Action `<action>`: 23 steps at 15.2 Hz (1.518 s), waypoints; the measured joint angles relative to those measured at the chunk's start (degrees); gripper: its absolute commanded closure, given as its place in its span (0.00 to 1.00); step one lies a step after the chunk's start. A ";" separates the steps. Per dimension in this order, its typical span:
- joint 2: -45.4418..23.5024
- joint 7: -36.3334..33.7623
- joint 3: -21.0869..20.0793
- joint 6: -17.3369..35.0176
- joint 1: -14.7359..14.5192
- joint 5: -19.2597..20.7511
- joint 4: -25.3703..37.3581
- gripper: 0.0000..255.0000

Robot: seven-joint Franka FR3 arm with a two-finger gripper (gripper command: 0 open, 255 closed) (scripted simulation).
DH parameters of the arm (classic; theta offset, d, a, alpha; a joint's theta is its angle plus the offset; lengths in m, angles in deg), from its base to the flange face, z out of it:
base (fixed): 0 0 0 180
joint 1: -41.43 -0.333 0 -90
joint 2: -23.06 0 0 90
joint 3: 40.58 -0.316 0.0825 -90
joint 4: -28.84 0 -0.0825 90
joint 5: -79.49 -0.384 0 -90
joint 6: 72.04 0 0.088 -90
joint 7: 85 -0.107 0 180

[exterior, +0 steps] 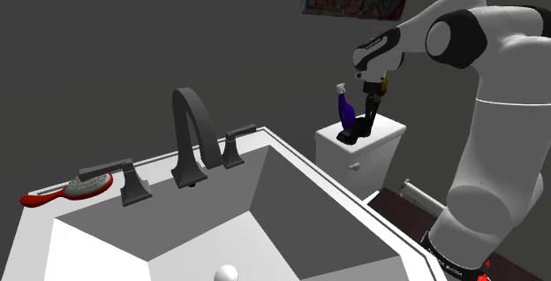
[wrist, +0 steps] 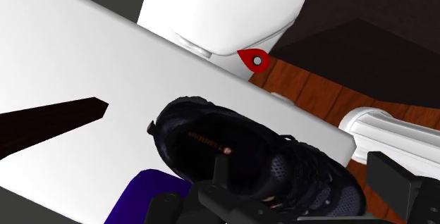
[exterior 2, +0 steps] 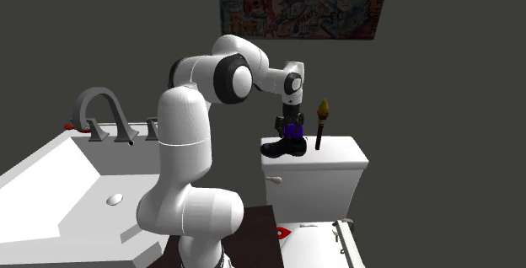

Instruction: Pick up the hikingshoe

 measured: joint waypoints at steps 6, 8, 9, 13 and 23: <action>-2.93 1.24 -0.47 3.34 0.73 -1.44 -0.88 0.00; -3.42 1.39 -0.58 4.14 0.82 -1.72 -1.24 1.00; -3.51 1.46 -0.59 4.27 0.87 -1.77 -1.29 1.00; -3.52 1.53 -0.58 4.33 0.91 -1.83 -1.32 1.00; -2.19 0.93 -0.32 1.71 0.55 -1.01 0.07 1.00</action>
